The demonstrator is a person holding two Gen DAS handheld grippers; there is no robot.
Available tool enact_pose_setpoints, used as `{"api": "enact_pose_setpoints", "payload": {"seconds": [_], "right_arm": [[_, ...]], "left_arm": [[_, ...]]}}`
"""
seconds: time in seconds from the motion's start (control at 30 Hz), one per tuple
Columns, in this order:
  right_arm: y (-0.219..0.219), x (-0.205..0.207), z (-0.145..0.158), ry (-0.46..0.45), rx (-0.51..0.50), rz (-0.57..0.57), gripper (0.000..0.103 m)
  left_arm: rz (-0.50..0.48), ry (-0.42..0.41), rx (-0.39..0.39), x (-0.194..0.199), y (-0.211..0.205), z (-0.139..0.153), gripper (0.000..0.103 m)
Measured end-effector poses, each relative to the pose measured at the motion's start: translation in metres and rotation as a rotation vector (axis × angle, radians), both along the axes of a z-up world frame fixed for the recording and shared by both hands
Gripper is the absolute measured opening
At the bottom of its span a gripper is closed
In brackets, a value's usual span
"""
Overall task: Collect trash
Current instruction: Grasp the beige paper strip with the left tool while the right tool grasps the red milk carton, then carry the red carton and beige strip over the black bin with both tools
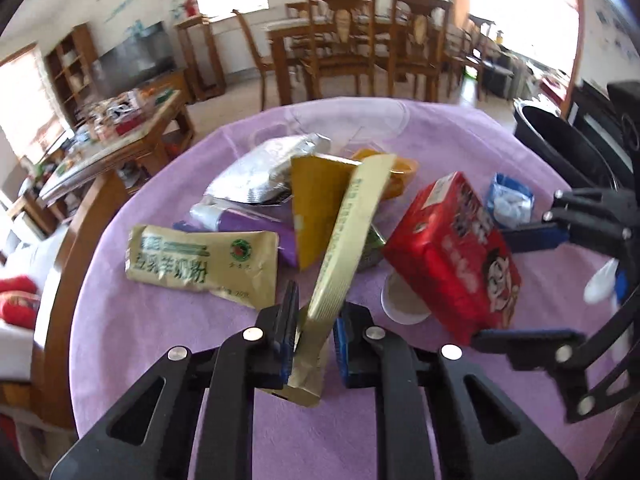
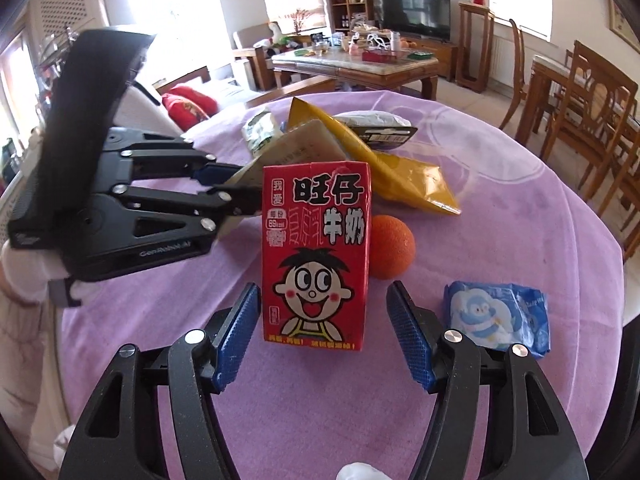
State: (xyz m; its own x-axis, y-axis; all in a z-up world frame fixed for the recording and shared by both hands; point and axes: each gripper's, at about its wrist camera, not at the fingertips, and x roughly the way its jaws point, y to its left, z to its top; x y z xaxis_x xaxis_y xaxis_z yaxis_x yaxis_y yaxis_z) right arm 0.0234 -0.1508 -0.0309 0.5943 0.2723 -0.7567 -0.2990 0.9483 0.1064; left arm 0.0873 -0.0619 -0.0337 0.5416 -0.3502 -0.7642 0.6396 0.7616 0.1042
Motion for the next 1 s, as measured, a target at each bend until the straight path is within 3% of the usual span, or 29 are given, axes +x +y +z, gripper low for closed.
{"api": "enact_pose_setpoints", "payload": {"seconds": [0.07,0.27,0.57,0.73,1.0], "right_arm": [[0.002,0.004,-0.001,0.003,0.002,0.012,0.053],[-0.002,-0.001,0.007,-0.032,0.096,0.029,0.052],[-0.020,-0.044,0.058,-0.343,0.253,0.011,0.051],[-0.030,-0.060,0.080,-0.457,0.276,0.028,0.051],[-0.060,-0.079,0.096,-0.493,0.294,0.015,0.051]], "left_arm": [[0.057,-0.004,-0.055,-0.007,0.008,0.008,0.017],[0.249,-0.041,-0.188,-0.032,0.037,0.026,0.016],[0.445,-0.195,-0.275,-0.071,0.048,0.068,0.017],[0.487,-0.234,-0.313,-0.086,0.050,0.077,0.017],[0.493,-0.233,-0.309,-0.093,0.039,0.077,0.017]]}}
